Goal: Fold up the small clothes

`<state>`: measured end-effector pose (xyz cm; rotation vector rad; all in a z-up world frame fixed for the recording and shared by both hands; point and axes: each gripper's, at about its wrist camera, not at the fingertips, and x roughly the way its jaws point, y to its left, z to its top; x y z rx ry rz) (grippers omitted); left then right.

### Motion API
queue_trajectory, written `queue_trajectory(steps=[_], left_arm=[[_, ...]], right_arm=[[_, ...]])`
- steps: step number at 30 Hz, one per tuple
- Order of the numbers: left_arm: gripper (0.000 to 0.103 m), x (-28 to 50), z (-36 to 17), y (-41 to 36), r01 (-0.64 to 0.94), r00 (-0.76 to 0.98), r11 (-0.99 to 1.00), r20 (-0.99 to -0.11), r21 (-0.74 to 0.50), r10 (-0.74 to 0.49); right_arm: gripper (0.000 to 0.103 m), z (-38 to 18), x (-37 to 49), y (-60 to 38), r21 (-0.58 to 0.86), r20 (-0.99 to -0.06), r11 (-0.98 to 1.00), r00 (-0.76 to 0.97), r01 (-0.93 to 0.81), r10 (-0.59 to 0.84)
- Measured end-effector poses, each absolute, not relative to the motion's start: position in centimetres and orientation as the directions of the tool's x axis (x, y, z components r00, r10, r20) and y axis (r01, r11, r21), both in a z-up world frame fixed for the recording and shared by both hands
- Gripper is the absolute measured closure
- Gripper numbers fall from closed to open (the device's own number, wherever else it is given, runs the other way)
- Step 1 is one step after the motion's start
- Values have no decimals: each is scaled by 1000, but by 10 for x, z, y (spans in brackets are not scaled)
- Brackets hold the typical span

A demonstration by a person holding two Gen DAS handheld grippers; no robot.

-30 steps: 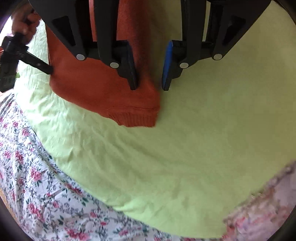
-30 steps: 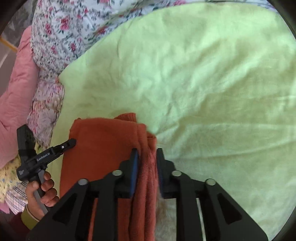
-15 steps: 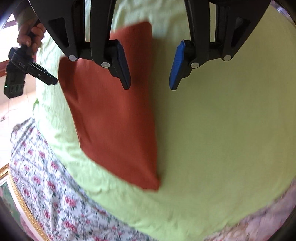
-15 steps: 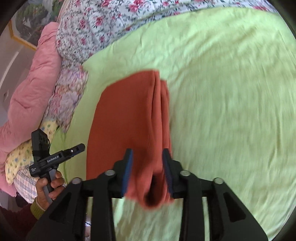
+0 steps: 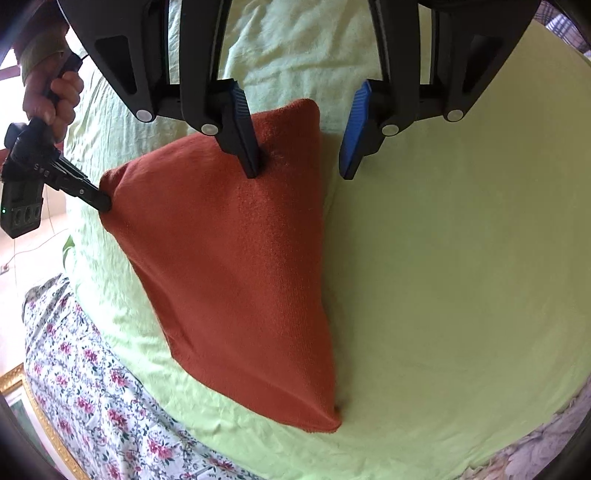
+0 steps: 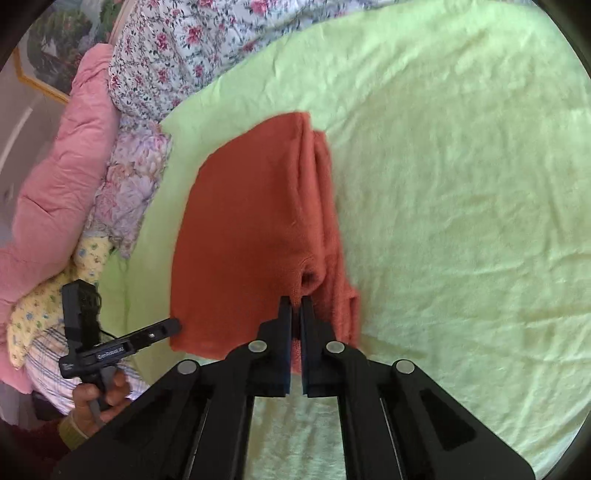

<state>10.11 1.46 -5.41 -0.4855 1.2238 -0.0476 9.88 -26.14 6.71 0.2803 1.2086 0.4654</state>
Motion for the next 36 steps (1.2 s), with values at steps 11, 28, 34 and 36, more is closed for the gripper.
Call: queue_trajectory(steps=[11, 28, 34, 36], left_arm=[[55, 99, -79, 23, -219, 343, 891, -886, -397, -311], [73, 108, -26, 4, -76, 443, 867, -795, -493, -414], [92, 114, -65, 2, -99, 369, 877, -836, -470, -406], [91, 112, -64, 7, -109, 366, 870, -833, -482, -415]], right_arm=[[89, 29, 104, -262, 383, -879, 912, 244, -149, 409], [87, 61, 135, -224, 408, -831, 880, 301, -244, 468], [103, 27, 145, -236, 373, -870, 907, 265, -197, 415], [103, 25, 148, -239, 393, -864, 902, 264, -180, 430]])
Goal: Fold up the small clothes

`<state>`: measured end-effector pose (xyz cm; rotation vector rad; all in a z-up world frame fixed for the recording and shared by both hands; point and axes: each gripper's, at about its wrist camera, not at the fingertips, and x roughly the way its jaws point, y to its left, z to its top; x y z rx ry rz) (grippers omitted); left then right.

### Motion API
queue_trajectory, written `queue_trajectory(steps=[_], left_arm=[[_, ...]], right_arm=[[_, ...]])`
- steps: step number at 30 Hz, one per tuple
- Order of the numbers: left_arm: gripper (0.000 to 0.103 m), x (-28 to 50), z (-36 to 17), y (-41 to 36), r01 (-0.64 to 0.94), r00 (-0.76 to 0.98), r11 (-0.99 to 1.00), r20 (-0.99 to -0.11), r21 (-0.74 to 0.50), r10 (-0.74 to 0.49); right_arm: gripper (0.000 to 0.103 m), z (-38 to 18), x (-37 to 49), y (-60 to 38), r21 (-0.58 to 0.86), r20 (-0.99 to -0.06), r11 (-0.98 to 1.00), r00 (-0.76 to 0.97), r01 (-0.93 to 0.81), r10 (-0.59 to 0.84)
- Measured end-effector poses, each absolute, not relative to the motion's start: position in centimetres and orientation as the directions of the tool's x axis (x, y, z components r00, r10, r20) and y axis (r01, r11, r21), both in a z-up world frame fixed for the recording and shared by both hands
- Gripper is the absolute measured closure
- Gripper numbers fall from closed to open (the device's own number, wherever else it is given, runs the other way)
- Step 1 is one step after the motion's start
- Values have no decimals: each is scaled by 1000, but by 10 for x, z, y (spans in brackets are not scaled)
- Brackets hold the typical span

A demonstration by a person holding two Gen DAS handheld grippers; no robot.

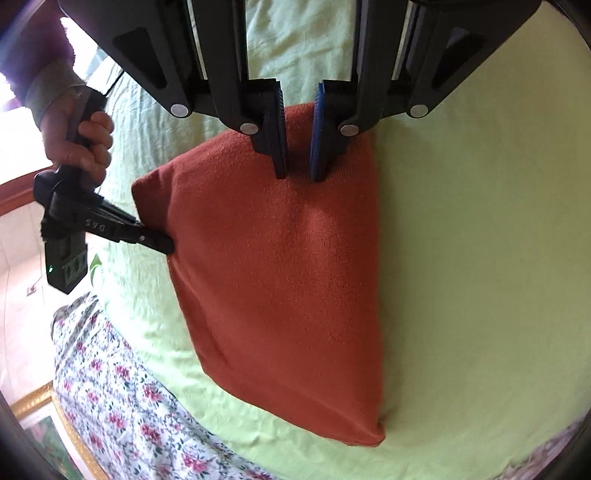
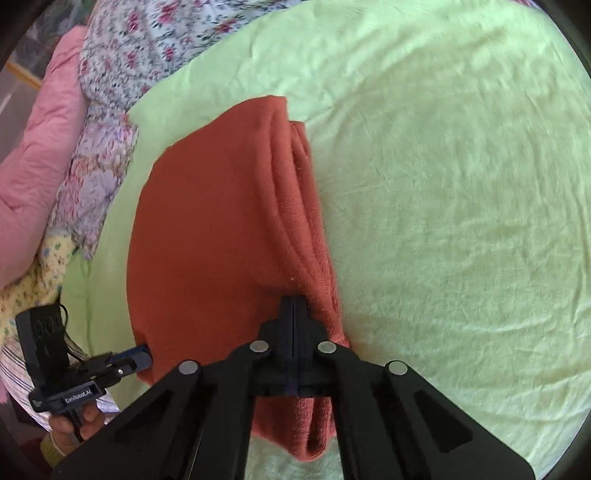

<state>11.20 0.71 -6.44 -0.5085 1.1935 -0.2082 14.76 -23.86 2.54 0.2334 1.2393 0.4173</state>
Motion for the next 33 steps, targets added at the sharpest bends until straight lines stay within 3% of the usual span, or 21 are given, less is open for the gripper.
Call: queue_trajectory(steps=[2, 7, 25, 28, 30, 31, 32, 33], left_arm=[[91, 110, -59, 7, -108, 363, 879, -841, -465, -400], [71, 98, -46, 1, -104, 373, 905, -860, -413, -349], [63, 51, -33, 28, -122, 380, 933, -885, -337, -270], [53, 47, -26, 29, -119, 398, 942, -884, -315, -245], [45, 41, -22, 30, -119, 405, 947, -885, -299, -229], [42, 37, -22, 30, -117, 405, 949, -887, -292, -223], [41, 32, -22, 31, -111, 406, 953, -888, -283, -216], [39, 28, -22, 32, -107, 406, 956, -890, -273, -209]], right_arm=[[103, 27, 147, -239, 395, -864, 902, 264, -175, 430], [100, 46, 134, -240, 417, -848, 892, 278, -175, 451], [100, 70, 70, -218, 387, -849, 885, 275, -259, 452], [100, 72, 61, -214, 387, -847, 883, 278, -264, 454], [96, 74, 56, -213, 391, -844, 882, 282, -262, 457], [87, 74, 50, -212, 391, -842, 882, 285, -262, 458], [70, 74, 46, -211, 387, -844, 883, 286, -265, 455], [62, 73, 41, -211, 378, -846, 886, 289, -269, 448]])
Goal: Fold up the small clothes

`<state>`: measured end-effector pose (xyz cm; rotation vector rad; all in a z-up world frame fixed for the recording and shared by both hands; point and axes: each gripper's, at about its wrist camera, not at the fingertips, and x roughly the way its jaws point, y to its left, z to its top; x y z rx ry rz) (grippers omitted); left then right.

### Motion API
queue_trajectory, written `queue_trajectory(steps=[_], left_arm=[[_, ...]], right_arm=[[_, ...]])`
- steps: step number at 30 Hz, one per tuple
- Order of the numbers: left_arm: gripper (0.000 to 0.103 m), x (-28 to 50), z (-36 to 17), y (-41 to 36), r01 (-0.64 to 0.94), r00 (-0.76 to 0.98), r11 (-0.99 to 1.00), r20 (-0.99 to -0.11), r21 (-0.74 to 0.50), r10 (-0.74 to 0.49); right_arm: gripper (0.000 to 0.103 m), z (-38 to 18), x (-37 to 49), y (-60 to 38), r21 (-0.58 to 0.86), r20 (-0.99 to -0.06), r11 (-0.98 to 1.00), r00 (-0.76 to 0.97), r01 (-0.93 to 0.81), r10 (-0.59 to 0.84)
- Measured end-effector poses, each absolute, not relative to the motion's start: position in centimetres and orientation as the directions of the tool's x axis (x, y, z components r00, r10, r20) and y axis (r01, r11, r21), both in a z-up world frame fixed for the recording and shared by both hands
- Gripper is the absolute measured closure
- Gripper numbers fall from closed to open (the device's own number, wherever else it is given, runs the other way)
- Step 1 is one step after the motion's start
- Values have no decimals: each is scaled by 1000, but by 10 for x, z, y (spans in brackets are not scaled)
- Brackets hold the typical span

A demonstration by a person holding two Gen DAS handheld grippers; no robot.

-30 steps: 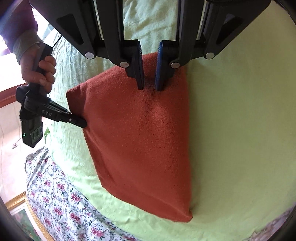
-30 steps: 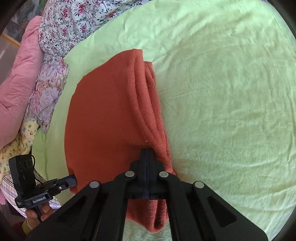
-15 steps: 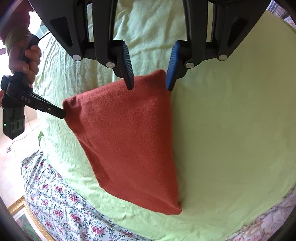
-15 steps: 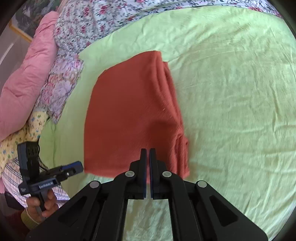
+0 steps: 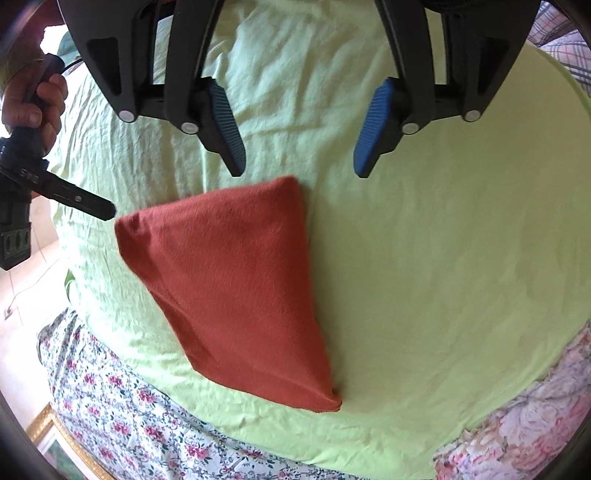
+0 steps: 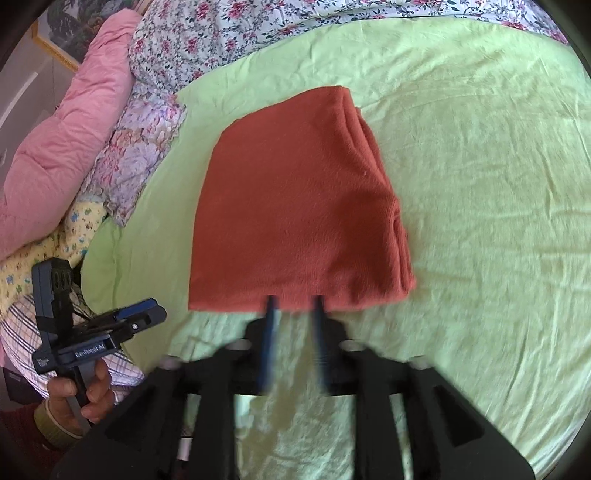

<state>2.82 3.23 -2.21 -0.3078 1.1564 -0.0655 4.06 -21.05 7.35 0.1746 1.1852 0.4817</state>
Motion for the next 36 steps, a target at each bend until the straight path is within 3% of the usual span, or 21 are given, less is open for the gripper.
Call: queue_trajectory(steps=[1, 6, 11, 20, 23, 32, 33, 36], left_arm=[[37, 22, -23, 33, -101, 405, 961, -893, -257, -196], [36, 2, -27, 35, -78, 405, 982, -906, -171, -125], [30, -13, -29, 29, -34, 416, 998, -908, -61, -42], [23, -13, -27, 21, 2, 432, 1000, -902, -11, -11], [23, -3, -24, 22, -10, 435, 1000, -900, -20, -14], [22, 64, -12, 38, -95, 450, 976, -883, -195, -133], [22, 73, -12, 39, -104, 450, 971, -881, -214, -146], [22, 101, -16, 42, -138, 445, 964, -884, -229, -146]], right_arm=[[56, 74, 34, -210, 367, -846, 889, 299, -275, 442], [54, 69, 7, -206, 320, -857, 897, 309, -307, 412], [34, 68, -17, -197, 220, -869, 909, 352, -353, 347], [25, 71, -29, -186, 188, -870, 909, 366, -373, 330], [25, 73, -27, -187, 185, -858, 905, 386, -383, 338], [26, 87, 64, -204, 240, -808, 926, 470, -291, 356], [28, 87, 72, -205, 242, -804, 925, 473, -292, 360], [51, 83, 110, -205, 242, -812, 927, 463, -287, 356]])
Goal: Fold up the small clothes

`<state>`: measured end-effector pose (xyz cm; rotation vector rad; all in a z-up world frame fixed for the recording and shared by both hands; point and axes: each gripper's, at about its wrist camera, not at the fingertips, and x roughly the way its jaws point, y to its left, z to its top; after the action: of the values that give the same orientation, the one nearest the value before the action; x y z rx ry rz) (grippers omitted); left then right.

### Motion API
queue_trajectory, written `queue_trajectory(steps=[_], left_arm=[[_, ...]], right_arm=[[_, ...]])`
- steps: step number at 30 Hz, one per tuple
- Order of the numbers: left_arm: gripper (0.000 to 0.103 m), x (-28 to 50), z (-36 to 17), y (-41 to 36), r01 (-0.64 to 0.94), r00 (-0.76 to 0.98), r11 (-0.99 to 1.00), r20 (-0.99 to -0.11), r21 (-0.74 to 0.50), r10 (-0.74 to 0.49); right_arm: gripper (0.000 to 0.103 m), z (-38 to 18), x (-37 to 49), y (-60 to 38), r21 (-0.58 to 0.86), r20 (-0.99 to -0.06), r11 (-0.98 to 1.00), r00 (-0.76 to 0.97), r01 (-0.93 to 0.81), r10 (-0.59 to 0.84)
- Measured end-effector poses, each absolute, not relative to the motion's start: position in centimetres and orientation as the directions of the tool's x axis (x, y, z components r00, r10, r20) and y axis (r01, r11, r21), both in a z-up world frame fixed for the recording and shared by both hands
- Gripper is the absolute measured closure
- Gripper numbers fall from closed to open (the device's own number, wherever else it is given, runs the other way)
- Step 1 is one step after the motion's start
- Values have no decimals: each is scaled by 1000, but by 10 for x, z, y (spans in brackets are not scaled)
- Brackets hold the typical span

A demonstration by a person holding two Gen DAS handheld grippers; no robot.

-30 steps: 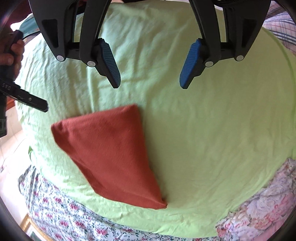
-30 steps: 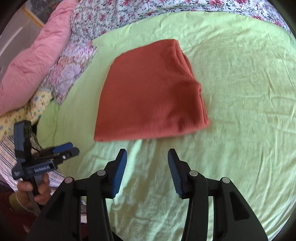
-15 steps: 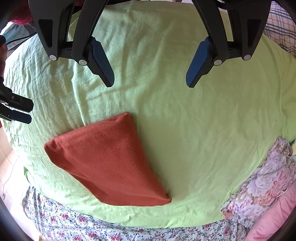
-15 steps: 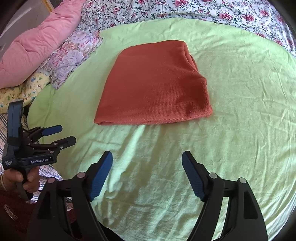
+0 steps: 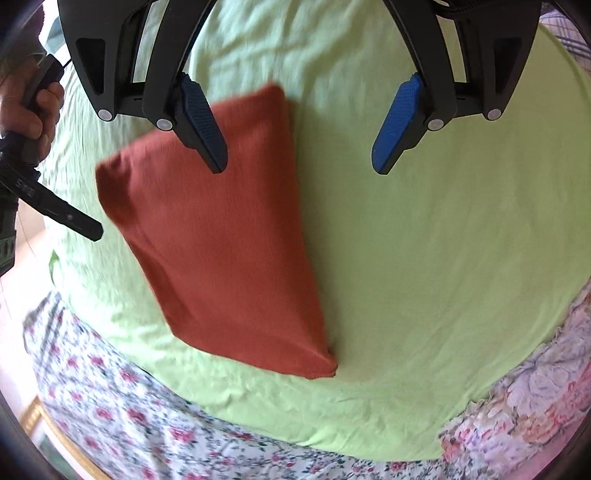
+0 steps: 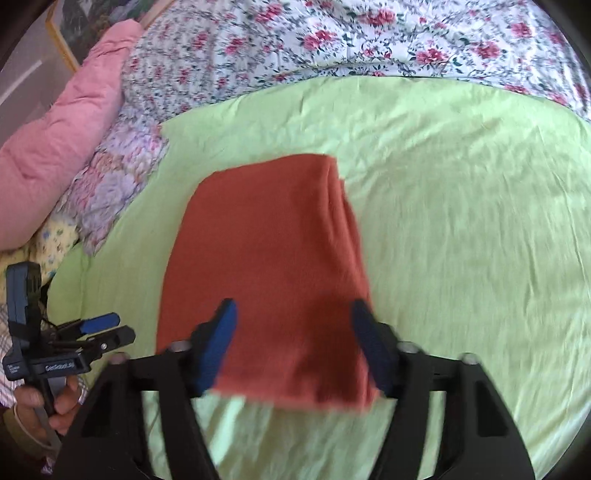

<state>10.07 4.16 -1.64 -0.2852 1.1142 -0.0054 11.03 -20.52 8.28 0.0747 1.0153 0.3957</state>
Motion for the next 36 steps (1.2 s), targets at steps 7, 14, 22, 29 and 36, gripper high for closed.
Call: queue_trajectory(steps=[7, 14, 22, 29, 36], left_arm=[[22, 155, -34, 45, -198, 425, 961, -900, -194, -94], [32, 190, -48, 55, -262, 408, 948, -911, -182, -62], [33, 199, -66, 44, -228, 366, 957, -927, -178, -86], [35, 183, -42, 47, -211, 396, 965, -916, -157, -62], [26, 140, -21, 31, -160, 435, 983, -900, -94, -15]], right_arm=[[59, 49, 189, -211, 288, -847, 932, 396, -220, 355], [92, 41, 211, -202, 286, -860, 921, 352, -265, 369], [92, 13, 209, -211, 258, -889, 937, 323, -236, 326], [81, 46, 195, -224, 311, -862, 933, 360, -182, 358], [56, 80, 138, -214, 323, -829, 910, 386, -259, 404]])
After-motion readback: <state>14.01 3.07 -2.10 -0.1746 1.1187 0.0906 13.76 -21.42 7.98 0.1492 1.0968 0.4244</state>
